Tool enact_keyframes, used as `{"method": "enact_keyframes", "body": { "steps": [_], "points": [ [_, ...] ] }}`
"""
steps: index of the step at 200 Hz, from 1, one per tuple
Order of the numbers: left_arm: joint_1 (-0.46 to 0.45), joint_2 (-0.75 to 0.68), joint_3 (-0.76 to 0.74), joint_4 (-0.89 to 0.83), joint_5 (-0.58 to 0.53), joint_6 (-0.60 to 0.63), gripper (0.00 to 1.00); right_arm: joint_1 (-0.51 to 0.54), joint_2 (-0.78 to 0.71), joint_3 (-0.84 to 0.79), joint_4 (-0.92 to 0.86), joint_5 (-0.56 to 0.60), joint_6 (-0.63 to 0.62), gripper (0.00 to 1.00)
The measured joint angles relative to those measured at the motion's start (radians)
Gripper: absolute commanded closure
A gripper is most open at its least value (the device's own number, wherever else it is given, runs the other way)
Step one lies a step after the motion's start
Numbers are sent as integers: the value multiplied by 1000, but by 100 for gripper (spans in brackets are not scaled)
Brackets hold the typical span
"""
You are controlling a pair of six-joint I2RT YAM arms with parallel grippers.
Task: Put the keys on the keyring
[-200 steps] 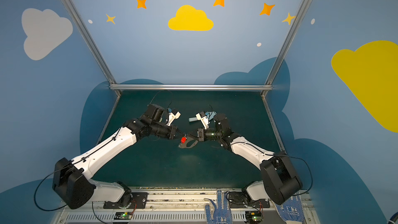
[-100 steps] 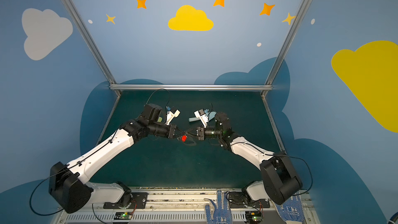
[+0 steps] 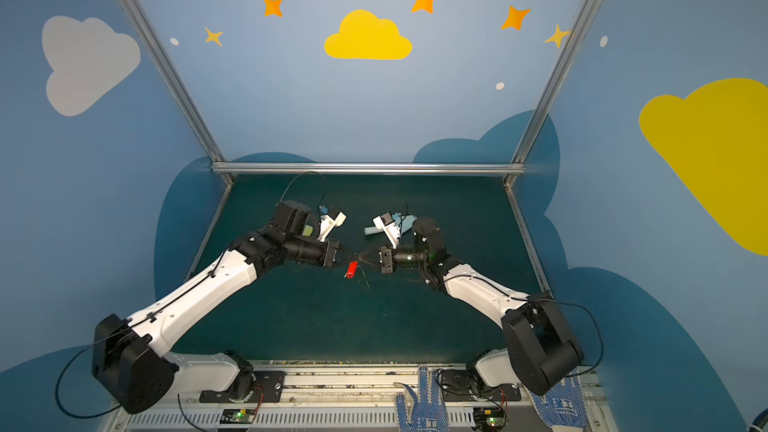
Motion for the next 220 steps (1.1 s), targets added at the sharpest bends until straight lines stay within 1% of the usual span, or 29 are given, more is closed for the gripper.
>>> {"method": "enact_keyframes", "body": {
  "steps": [27,40,49,64,75,89,106,139,149,168,202,220],
  "points": [
    [0,0,-15,8,-17,0,96,11,-37,5,-84,56,-42,100],
    [-2,0,-18,14,-23,-1,92,18,-57,14,-138,93,-69,100],
    [-2,0,-19,15,-26,-2,85,23,-71,24,-178,121,-90,100],
    [2,0,-20,24,-40,-11,75,37,-96,44,-246,175,-128,100],
    [6,0,-24,31,-46,-23,63,48,-110,59,-296,219,-153,100],
    [10,0,-27,36,-55,-32,58,63,-120,76,-356,273,-192,100],
    [16,-6,-32,44,-60,-43,58,75,-121,93,-418,328,-232,100],
    [19,-19,-35,69,-41,-52,59,89,-121,105,-489,368,-291,100],
    [20,-20,-35,71,-27,-52,59,91,-121,107,-498,368,-306,100],
    [20,-19,-35,72,6,-50,56,92,-123,108,-510,360,-329,100],
    [19,12,-35,74,77,-42,53,95,-136,108,-514,316,-357,100],
    [17,31,-35,72,106,-36,55,95,-147,108,-510,290,-362,100]
  ]
}}
